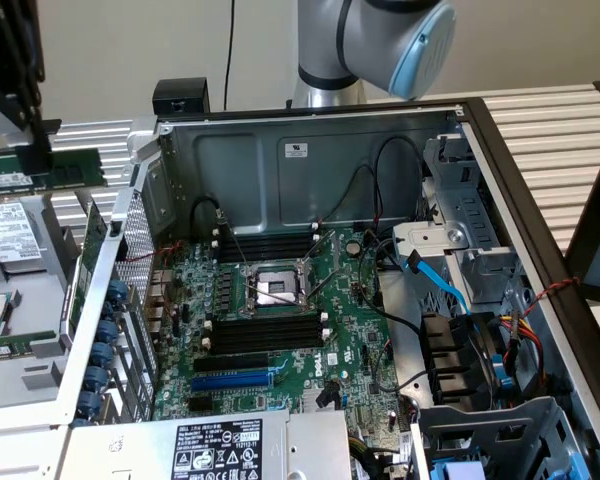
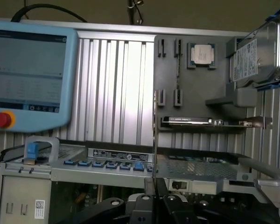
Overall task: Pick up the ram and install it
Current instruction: 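Pick up the ram and move it above insertion slot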
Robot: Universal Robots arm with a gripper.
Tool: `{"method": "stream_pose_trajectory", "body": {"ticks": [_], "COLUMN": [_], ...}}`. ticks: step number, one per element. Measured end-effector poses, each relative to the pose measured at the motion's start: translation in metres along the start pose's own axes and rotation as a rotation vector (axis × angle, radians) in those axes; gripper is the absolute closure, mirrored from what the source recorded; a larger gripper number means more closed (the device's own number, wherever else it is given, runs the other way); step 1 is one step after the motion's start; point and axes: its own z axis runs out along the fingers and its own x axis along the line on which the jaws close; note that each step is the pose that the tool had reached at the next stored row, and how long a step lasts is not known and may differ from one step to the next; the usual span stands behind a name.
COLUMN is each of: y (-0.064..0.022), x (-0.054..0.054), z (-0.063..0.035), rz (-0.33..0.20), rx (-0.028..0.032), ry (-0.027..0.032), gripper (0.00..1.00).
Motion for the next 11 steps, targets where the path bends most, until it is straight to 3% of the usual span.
{"method": "stream_pose_trajectory", "body": {"ticks": [11], "y": [-0.05], "x": [0.002], "z": [-0.0008], "rz": [-0.001], "rx": [-0.0003], "ry": [0.0], "gripper": [0.87]}}
